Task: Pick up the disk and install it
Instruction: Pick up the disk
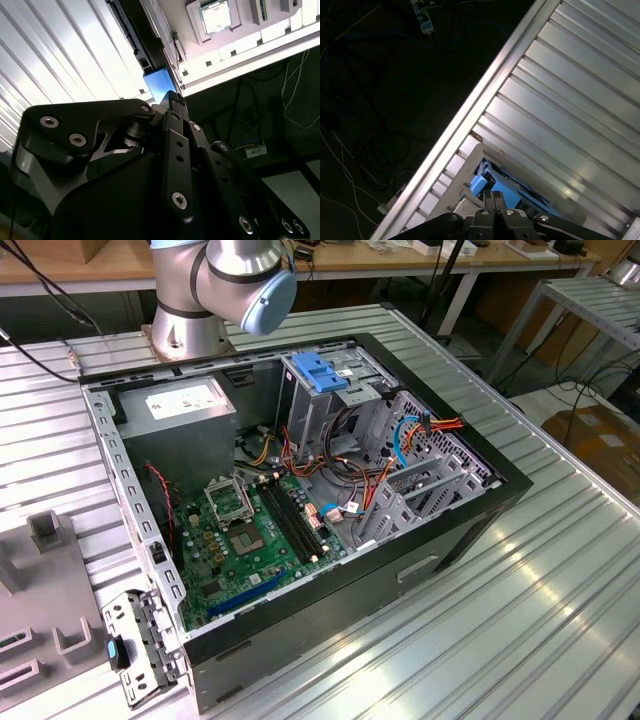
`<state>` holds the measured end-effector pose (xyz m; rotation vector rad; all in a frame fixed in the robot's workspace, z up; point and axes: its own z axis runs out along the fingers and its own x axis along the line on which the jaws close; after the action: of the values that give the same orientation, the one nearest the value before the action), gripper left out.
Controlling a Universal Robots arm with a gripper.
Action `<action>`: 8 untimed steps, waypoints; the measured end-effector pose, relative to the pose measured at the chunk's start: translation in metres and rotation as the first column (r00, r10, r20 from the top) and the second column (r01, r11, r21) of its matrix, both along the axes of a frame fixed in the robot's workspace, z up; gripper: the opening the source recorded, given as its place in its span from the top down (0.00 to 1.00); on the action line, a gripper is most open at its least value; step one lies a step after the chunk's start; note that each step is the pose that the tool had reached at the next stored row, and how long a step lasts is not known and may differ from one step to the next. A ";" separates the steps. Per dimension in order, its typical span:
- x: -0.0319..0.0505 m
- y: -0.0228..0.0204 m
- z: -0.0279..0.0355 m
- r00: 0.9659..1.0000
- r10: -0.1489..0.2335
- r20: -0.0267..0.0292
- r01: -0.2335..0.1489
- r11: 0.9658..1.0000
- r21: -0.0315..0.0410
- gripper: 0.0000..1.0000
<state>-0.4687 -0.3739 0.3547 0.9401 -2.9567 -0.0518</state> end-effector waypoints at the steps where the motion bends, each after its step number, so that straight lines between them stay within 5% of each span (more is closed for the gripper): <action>1: 0.0000 0.0000 0.0000 1.000 0.018 0.000 -0.018 1.000 0.000 0.89; 5: 0.0000 0.0000 0.0000 0.998 0.071 0.000 -0.071 0.998 0.000 0.89; 8: 0.0000 0.0000 0.0000 0.991 0.136 0.000 -0.136 0.991 0.001 0.89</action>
<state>-0.4687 -0.3739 0.3547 1.1388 -2.8842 -0.0495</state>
